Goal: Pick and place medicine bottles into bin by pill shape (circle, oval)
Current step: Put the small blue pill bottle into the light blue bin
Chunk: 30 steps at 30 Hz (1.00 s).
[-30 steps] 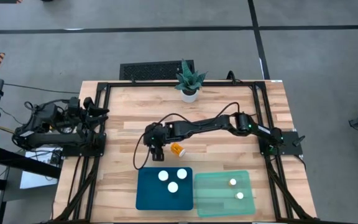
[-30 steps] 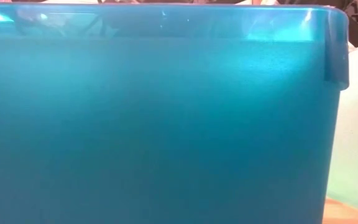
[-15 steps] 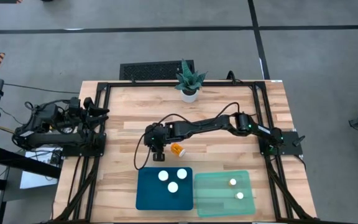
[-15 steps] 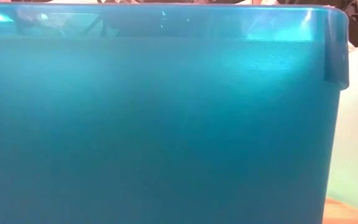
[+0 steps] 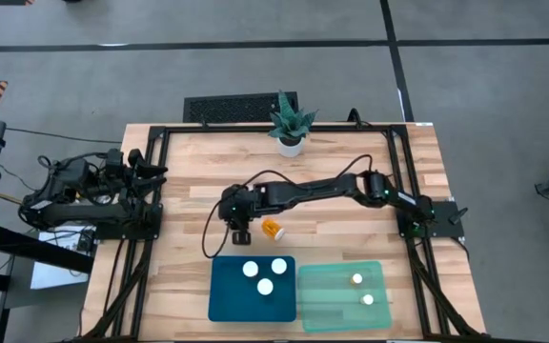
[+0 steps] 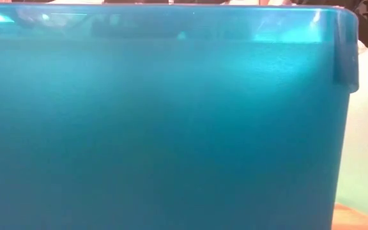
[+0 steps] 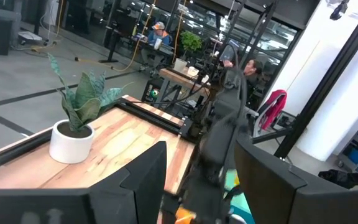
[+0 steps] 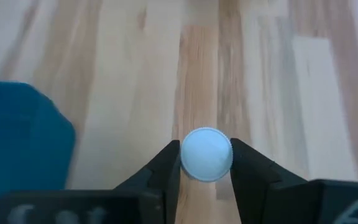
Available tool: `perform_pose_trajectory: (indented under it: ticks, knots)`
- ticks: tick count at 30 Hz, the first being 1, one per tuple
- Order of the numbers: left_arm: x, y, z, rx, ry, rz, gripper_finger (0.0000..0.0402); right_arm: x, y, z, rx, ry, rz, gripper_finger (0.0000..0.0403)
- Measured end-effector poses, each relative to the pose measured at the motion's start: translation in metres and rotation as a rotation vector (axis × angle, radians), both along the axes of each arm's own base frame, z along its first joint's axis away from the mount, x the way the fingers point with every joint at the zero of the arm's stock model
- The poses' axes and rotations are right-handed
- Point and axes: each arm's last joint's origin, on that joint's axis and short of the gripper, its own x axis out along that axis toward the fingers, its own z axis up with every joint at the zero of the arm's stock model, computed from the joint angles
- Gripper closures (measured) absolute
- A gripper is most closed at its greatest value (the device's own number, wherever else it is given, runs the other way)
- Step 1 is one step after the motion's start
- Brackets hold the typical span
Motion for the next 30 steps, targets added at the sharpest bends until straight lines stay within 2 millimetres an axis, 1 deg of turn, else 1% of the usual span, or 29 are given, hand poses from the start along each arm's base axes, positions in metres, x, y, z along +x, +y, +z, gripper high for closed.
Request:
perform_pose_trajectory:
  ticks: [4, 8, 11, 13, 15, 17, 20, 23, 26, 30]
  knots:
    - [0.0, 0.0, 0.0, 0.0, 0.0, 0.0, 0.0221, -0.013, 0.001, 0.033, -0.002, 0.001, 0.002, 0.0276]
    - [0.0, 0.0, 0.0, 0.0, 0.0, 0.0, 0.0221, -0.04, 0.004, 0.079, -0.001, 0.018, 0.009, 0.0274]
    - [0.0, 0.0, 0.0, 0.0, 0.0, 0.0, 0.0221, -0.067, 0.009, 0.117, 0.019, 0.033, -0.002, 0.027]
    - [0.0, 0.0, 0.0, 0.001, -0.001, -0.007, 0.0221, -0.088, 0.016, 0.138, 0.037, 0.054, -0.004, 0.027]
    - [0.0, 0.0, 0.0, 0.003, -0.003, -0.012, 0.0221, -0.109, 0.027, 0.155, 0.053, 0.061, -0.01, 0.027]
    - [0.0, 0.0, 0.0, 0.003, -0.001, -0.013, 0.0221, -0.131, 0.04, 0.167, 0.049, 0.075, -0.026, 0.0271]
    - [0.0, 0.0, 0.0, 0.005, -0.001, -0.015, 0.0221, -0.162, 0.062, 0.173, 0.032, 0.092, -0.079, 0.0272]
    - [0.0, 0.0, 0.0, 0.005, -0.001, -0.015, 0.0221, -0.194, 0.089, 0.169, 0.04, 0.106, -0.152, 0.027]
    - [0.0, 0.0, 0.0, 0.004, -0.001, -0.015, 0.0221, -0.224, 0.116, 0.155, 0.076, 0.124, -0.25, 0.0266]
    - [0.0, 0.0, 0.0, 0.002, -0.002, -0.014, 0.0221, -0.255, 0.155, 0.128, 0.137, 0.169, -0.346, 0.0265]
